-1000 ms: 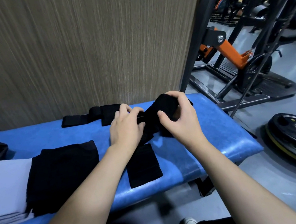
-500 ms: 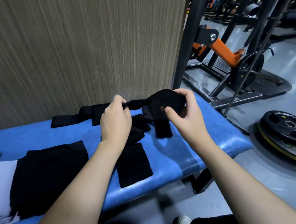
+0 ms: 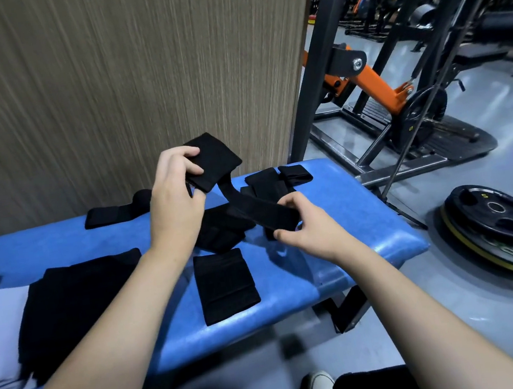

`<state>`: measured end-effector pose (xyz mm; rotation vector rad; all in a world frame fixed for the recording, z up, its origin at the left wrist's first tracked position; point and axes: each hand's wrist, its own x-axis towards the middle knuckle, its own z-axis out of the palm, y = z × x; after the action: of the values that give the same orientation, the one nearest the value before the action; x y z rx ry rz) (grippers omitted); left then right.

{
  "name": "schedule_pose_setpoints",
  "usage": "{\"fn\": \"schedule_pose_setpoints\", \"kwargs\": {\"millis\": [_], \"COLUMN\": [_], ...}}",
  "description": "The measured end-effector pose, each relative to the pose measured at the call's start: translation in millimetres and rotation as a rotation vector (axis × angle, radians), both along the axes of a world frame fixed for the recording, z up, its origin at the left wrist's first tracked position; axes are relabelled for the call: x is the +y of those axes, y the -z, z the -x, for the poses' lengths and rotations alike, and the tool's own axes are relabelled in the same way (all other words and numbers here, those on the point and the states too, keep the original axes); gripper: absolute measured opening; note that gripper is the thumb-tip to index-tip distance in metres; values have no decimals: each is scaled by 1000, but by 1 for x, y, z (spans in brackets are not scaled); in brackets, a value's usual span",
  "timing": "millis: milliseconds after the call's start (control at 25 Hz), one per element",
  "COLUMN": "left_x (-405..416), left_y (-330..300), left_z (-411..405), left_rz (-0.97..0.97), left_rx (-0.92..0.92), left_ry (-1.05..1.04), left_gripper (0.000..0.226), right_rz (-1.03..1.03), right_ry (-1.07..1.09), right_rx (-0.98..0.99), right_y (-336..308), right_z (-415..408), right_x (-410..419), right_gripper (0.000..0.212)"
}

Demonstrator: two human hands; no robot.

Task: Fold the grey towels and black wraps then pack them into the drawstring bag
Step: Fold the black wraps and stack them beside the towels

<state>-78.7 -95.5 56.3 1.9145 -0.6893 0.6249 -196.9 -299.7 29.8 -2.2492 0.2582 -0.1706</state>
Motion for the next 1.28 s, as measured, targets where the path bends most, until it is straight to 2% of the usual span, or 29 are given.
{"fn": "schedule_pose_setpoints", "kwargs": {"millis": [120, 200, 360, 480, 560, 720, 880, 1120, 1200, 1280], "left_x": [-3, -7, -17, -22, -24, -21, -20, -19, -19, -20], "left_y": [-6, -6, -1, 1, 1, 6, 11, 9, 8, 8], "left_z": [9, 13, 20, 26, 27, 24, 27, 31, 34, 36], "left_rz": [38, 63, 81, 89, 88, -42, -197, -316, -332, -387], "left_rx": [-38, -56, -58, -40, -40, -29, -2, -33, -13, -23], "left_ry": [37, 58, 114, 142, 166, 238, 292, 208, 179, 98], "left_gripper": [34, 33, 34, 37, 37, 29, 39, 50, 38, 16], "right_rz": [-11, -21, -64, -74, -88, -76, -69, 42, 111, 218], "right_ry": [-36, -22, 131, 250, 283, 292, 268, 273, 256, 223], "right_rx": [8, -78, -338, -389, -401, -419, -453, -443, -412, -396], "right_y": [4, 4, -6, -12, -11, -8, -8, -10, -10, -9], "right_z": [-5, -9, -18, -23, -25, -25, -23, -20, -19, -20], "right_x": [13, 24, 49, 56, 57, 52, 45, 39, 38, 40], "right_gripper": [50, 51, 47, 43, 49, 53, 48, 56, 57, 58]}}
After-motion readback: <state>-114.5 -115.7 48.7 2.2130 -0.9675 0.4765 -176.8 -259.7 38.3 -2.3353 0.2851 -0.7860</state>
